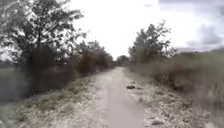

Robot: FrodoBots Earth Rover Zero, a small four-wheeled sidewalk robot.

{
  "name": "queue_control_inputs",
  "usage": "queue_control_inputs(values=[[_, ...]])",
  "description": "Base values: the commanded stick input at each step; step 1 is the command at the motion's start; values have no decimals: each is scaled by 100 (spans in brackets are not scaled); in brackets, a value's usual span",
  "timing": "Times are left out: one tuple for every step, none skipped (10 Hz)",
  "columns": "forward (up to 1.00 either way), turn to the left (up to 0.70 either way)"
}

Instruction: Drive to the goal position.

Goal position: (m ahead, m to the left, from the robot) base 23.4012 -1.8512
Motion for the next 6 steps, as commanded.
queue_control_inputs(values=[[70,0],[70,0],[70,0],[70,0],[70,0],[70,0]])
